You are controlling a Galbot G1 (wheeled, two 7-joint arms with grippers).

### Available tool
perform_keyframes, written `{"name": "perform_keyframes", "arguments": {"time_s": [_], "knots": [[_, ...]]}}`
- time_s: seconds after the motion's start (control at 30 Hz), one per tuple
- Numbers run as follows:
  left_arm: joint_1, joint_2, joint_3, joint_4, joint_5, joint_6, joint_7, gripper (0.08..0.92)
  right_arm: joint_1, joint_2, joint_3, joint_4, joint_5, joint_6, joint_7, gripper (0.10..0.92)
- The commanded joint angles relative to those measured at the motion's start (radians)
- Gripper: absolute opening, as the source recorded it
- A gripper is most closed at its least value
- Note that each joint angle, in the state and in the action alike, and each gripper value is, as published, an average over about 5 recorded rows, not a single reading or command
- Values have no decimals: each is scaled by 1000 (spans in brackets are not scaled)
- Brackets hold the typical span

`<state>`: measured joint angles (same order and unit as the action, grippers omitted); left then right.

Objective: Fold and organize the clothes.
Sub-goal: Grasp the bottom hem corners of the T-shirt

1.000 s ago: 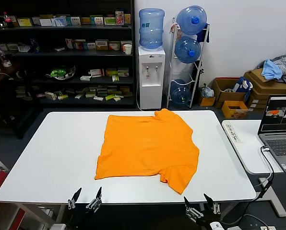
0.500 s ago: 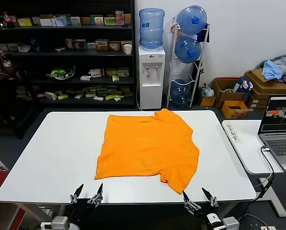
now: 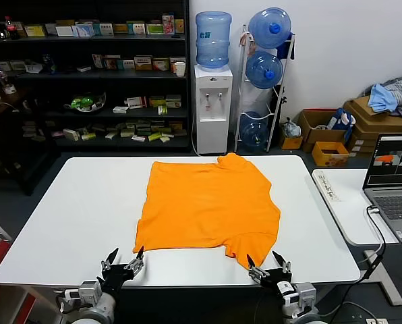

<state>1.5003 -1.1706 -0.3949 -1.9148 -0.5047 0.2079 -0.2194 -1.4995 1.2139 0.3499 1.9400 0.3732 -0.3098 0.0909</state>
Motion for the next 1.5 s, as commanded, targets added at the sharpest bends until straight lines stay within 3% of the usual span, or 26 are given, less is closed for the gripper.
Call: {"name": "perform_keyframes", "arguments": {"time_s": [0.03, 0.27, 0.5, 1.03, 1.27, 1.5], "knots": [[-56, 3, 5, 59, -17, 18, -3, 823, 55, 4, -31, -40, 3, -9, 5, 823], [-64, -6, 24, 74, -5, 17, -2, 823, 48, 4, -31, -52, -4, -12, 3, 781], [-80, -18, 44, 96, 13, 13, -8, 792, 44, 4, -27, -62, -8, -7, 4, 601], [-86, -24, 60, 126, 27, -16, 3, 338, 3, 0, -5, -36, -16, 6, 8, 149], [-83, -25, 62, 118, 29, -18, -4, 141, -10, -2, 1, -21, -11, 16, 9, 124], [9, 16, 53, -18, -102, 12, -67, 98, -127, -57, 7, 101, 20, 18, 40, 124]]}}
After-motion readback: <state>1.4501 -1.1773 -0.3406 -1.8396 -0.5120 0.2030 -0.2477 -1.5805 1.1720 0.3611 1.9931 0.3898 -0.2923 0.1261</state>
